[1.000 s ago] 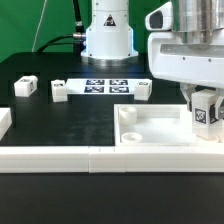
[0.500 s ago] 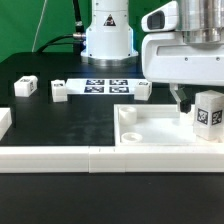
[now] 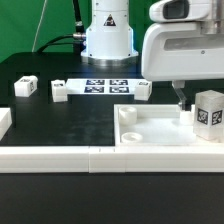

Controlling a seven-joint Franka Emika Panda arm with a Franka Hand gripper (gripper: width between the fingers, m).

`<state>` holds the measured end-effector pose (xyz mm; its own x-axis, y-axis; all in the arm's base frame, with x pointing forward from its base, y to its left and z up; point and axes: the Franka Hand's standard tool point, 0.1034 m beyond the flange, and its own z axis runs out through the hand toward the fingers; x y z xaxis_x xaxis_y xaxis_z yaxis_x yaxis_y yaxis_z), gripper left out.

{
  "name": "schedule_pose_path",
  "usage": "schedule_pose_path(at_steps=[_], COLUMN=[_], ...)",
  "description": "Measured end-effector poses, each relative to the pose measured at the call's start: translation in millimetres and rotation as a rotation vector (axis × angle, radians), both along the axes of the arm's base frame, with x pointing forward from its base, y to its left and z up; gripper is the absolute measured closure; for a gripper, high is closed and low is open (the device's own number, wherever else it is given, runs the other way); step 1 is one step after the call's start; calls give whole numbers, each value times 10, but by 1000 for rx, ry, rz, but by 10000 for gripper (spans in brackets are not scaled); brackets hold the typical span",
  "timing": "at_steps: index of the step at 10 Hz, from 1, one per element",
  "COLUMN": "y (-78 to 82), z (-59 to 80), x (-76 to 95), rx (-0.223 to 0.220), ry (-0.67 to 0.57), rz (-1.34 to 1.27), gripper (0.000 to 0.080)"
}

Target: Assemble one leg

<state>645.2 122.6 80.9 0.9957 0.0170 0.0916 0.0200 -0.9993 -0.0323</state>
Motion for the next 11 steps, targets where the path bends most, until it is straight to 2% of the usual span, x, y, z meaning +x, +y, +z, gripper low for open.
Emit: schedule_pose_path(at_steps=[2, 3, 7, 9, 11], y=[-6, -9, -28, -24, -27], z=[11, -5, -19, -19, -21], x=[16, 13, 4, 3, 3], rx=[-41, -48, -50, -47, -45], ry=[-14, -29, -29, -29, -28], rz=[242, 313, 331, 312, 284], gripper=[150, 150, 178, 511, 509])
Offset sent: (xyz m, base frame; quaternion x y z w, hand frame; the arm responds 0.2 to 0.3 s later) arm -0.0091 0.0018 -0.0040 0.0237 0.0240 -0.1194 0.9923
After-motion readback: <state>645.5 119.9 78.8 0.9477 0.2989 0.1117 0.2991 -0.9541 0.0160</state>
